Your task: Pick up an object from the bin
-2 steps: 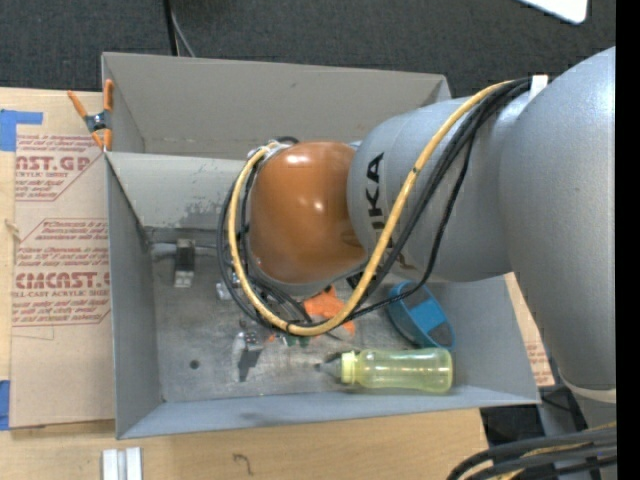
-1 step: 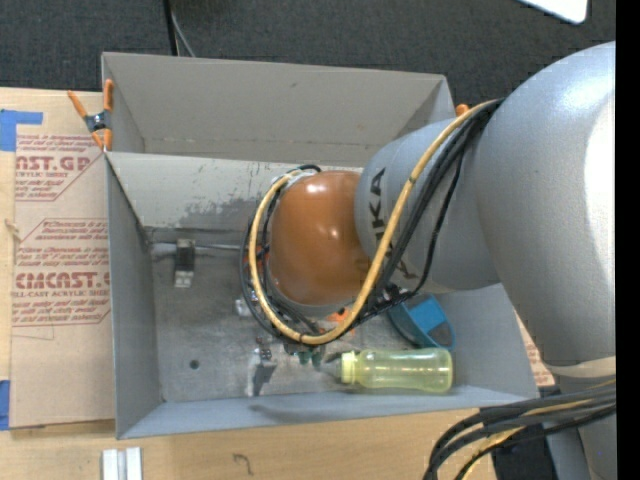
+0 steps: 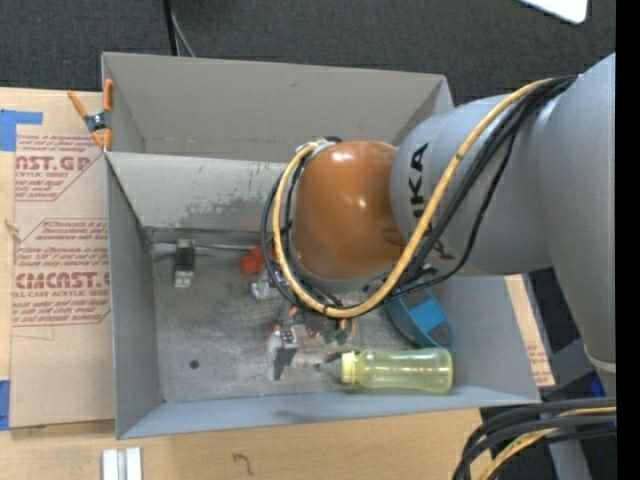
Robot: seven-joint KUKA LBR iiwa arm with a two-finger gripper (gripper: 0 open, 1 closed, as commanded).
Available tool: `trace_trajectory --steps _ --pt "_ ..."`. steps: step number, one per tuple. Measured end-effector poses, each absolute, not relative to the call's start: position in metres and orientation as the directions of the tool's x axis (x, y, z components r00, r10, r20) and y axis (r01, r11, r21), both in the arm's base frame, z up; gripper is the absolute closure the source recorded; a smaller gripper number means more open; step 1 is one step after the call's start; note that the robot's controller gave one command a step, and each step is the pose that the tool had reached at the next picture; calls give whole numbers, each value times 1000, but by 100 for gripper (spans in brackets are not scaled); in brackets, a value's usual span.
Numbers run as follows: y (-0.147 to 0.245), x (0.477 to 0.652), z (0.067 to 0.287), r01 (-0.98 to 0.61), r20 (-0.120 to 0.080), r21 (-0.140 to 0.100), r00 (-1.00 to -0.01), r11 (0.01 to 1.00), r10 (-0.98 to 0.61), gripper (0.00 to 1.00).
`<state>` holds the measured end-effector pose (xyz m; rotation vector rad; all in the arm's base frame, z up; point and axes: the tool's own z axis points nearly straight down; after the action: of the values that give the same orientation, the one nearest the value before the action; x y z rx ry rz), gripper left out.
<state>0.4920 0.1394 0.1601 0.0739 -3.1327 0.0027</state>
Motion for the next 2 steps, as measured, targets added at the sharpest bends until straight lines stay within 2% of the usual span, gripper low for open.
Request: trace_trajectory --steps 1,2 --pt "87 523 75 -289 4 2 -957 957 -289 100" --pt "87 523 75 -289 4 2 -957 957 -289 100"
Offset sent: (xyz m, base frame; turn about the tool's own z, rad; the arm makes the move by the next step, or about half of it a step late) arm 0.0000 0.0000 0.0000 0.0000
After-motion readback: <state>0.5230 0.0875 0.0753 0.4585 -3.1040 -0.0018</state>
